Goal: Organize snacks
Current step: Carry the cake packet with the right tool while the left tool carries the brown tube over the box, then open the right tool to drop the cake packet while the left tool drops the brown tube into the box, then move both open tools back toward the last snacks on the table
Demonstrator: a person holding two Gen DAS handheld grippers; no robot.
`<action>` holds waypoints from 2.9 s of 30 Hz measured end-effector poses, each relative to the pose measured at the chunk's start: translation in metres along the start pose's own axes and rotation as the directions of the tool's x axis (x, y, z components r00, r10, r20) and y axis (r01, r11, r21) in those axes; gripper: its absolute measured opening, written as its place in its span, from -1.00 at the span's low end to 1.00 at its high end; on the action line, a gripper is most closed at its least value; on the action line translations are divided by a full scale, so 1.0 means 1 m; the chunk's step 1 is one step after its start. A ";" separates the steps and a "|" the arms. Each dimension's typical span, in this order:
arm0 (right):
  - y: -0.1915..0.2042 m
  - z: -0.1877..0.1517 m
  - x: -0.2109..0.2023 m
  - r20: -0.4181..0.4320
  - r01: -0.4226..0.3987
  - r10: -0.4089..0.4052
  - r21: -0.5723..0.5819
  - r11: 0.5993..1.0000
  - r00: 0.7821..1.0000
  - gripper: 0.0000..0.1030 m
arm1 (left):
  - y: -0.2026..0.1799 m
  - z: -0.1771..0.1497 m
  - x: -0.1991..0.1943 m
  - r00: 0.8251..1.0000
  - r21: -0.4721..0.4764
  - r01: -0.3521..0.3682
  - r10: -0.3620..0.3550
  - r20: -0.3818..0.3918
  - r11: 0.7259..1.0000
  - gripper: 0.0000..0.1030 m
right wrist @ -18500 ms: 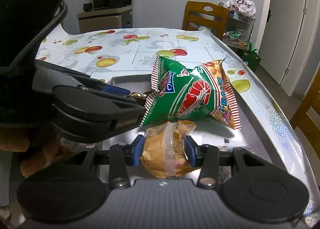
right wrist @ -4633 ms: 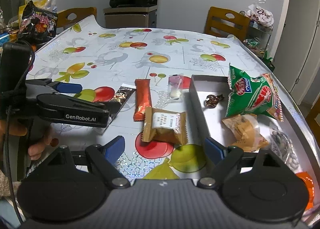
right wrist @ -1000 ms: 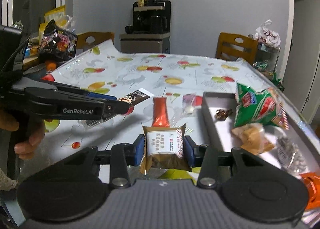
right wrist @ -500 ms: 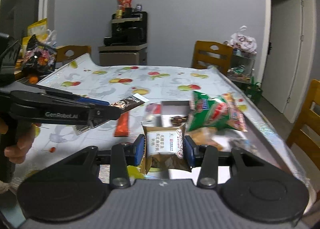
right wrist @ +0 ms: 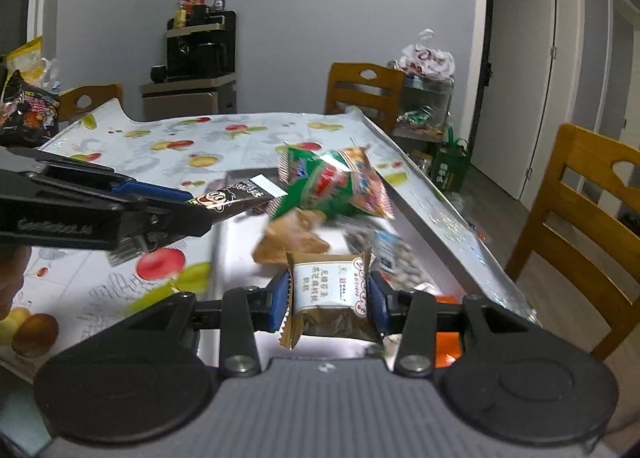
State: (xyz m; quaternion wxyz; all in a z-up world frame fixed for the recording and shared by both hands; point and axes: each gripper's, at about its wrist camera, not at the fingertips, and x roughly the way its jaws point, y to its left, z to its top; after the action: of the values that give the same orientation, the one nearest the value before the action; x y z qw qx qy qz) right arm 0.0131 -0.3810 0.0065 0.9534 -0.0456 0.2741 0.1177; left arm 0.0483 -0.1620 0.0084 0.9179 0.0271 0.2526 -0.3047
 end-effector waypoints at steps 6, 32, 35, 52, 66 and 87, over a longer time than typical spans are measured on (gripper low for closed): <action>-0.003 -0.011 -0.002 -0.034 -0.042 0.040 -0.082 0.996 0.999 -0.20 | -0.010 0.001 0.018 0.996 0.054 0.089 -0.087 -0.037 0.995 -0.50; 0.004 -0.020 0.028 -0.158 -0.113 0.100 -0.077 0.991 0.982 -0.19 | -0.011 0.002 0.073 0.964 0.015 0.212 -0.207 -0.166 0.977 -0.50; 0.004 -0.020 0.028 -0.158 -0.113 0.100 -0.078 0.991 0.982 -0.19 | -0.014 0.001 0.072 0.967 0.039 0.208 -0.199 -0.161 0.977 -0.50; 0.005 -0.019 0.030 -0.171 -0.110 0.094 -0.086 0.990 0.981 -0.15 | -0.016 -0.002 0.082 0.961 0.024 0.215 -0.208 -0.183 0.976 -0.49; 0.006 -0.020 0.026 -0.200 -0.105 0.085 -0.092 0.990 0.976 0.07 | -0.010 -0.003 0.071 0.967 0.006 0.199 -0.195 -0.162 0.980 0.01; 0.014 -0.006 0.006 -0.095 -0.038 0.031 -0.068 0.997 0.995 0.72 | -0.003 0.007 0.038 0.992 -0.004 0.111 -0.111 -0.055 0.994 0.98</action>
State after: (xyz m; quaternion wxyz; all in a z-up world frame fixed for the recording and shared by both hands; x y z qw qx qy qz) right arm 0.0117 -0.3674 -0.0018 0.9351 -0.0796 0.3149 0.1414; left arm 0.0764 -0.1867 -0.0033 0.8923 0.0210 0.2791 -0.3541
